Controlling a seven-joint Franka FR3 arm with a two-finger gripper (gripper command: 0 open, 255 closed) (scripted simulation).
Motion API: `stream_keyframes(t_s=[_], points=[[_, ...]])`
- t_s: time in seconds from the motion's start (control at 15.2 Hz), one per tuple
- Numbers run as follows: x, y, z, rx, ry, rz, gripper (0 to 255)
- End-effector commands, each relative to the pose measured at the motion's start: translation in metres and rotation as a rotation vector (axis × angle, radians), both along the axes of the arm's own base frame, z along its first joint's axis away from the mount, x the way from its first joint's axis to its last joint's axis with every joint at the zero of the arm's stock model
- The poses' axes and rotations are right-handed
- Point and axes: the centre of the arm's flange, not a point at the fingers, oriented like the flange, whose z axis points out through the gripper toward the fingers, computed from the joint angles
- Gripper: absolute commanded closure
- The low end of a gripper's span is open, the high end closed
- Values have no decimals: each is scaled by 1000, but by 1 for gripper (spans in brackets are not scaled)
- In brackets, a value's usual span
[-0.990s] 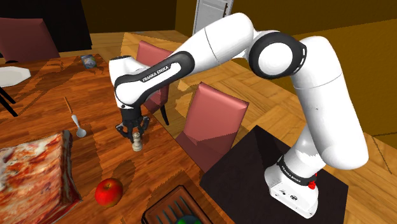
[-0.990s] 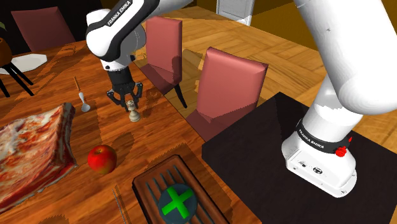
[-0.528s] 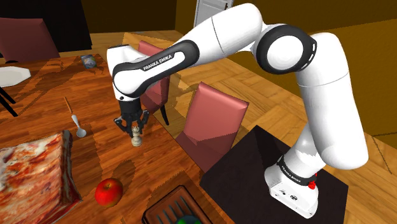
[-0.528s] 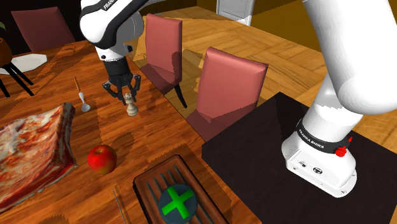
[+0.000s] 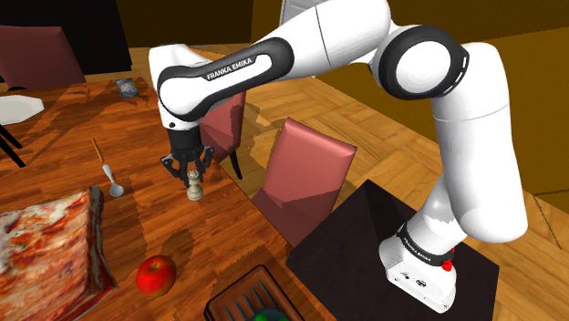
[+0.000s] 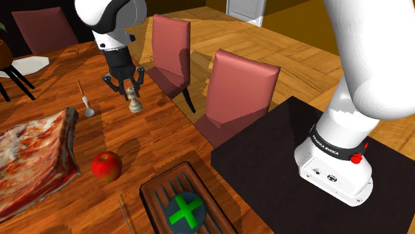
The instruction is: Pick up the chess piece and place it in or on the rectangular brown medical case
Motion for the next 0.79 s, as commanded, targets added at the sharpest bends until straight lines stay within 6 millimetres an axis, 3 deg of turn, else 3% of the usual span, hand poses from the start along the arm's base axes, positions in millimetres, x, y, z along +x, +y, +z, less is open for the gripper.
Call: stream_keyframes(t_s=[0.0, 0.2, 0.73], points=[[0, 0, 9, 0, 0, 0, 255], [0, 0, 21, 0, 0, 0, 255], [-105, 14, 25, 0, 0, 0, 255]])
